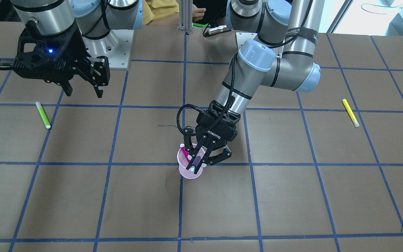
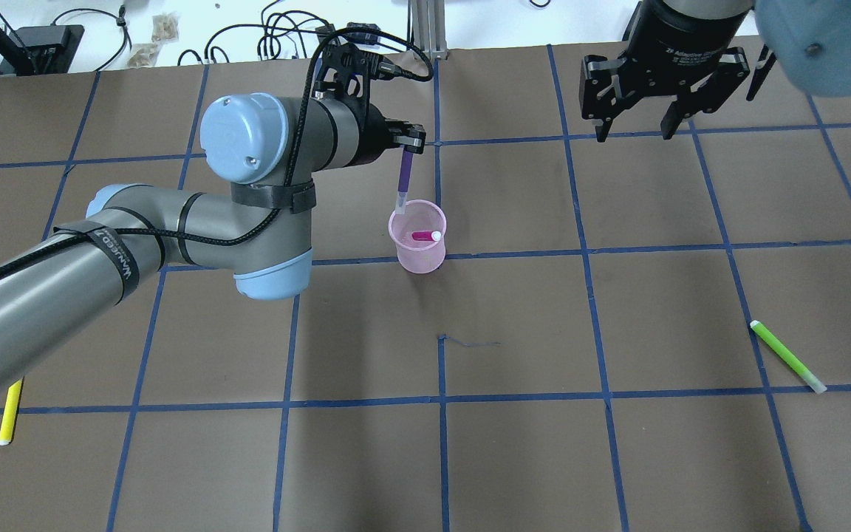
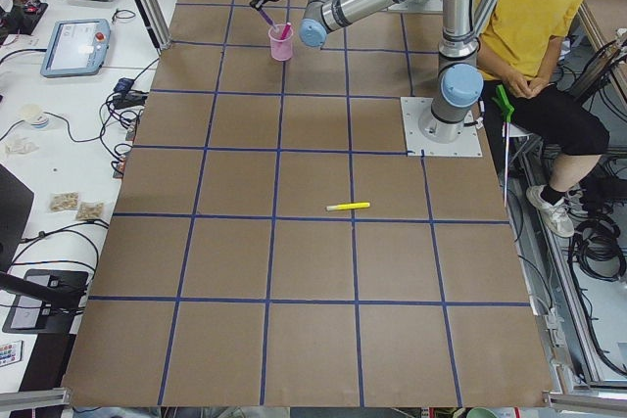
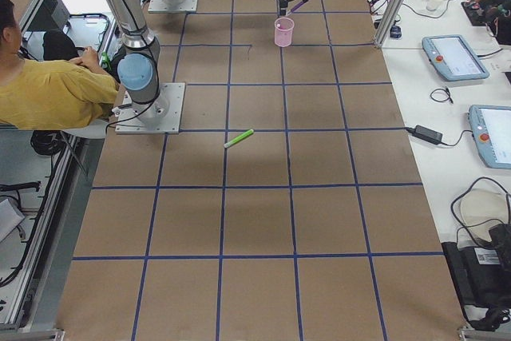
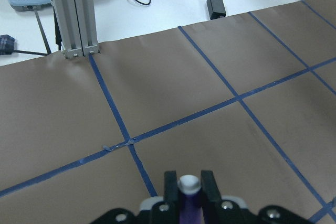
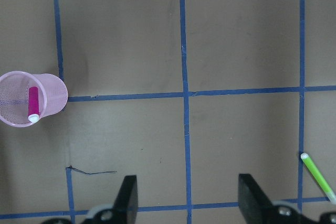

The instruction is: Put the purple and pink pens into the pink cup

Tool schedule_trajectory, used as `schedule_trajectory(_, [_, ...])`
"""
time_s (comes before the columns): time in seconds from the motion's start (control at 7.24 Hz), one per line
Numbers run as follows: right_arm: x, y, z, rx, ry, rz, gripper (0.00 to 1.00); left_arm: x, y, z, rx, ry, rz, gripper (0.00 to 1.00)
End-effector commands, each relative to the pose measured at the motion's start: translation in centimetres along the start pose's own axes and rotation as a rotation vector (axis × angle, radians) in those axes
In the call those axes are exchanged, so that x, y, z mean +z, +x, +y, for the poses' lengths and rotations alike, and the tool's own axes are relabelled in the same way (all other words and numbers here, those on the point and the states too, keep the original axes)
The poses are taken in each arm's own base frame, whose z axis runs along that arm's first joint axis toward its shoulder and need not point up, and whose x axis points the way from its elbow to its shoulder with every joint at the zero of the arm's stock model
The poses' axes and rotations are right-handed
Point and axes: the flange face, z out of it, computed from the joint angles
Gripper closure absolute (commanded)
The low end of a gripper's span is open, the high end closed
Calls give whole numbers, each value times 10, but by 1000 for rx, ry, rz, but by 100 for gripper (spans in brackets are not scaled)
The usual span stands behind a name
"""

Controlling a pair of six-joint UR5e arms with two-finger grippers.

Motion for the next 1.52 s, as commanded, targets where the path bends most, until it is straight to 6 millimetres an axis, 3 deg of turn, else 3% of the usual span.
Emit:
schedule_trajectory(0.0, [2, 0, -1, -3, -3, -2, 20, 13, -2, 10, 0, -3, 0, 100])
schedule_trajectory(0.41, [1, 0, -1, -3, 0, -2, 15, 19, 7, 17, 22, 10, 8, 100])
schedule_trajectory(0.55, [1, 0, -1, -1, 0, -2, 14, 21, 7, 32, 26, 10, 8, 100])
schedule_trajectory(0.83, [1, -1, -2, -1, 6, -4, 12, 24, 8, 42, 24, 9, 11, 97])
schedule_trajectory(0.97, [0, -1, -5, -1, 21, -9, 9, 30, 6, 47, 14, -5, 15, 50])
schedule_trajectory(1.11, [0, -1, -5, -1, 21, -7, 9, 33, 6, 49, 4, -11, 16, 25])
schedule_trajectory(1.24, [0, -1, -5, -1, 22, -7, 8, 35, 5, 50, 2, -14, 17, 12])
schedule_trajectory(1.38, [1, -1, -5, -2, 21, -7, 8, 35, 5, 50, 0, -14, 17, 6])
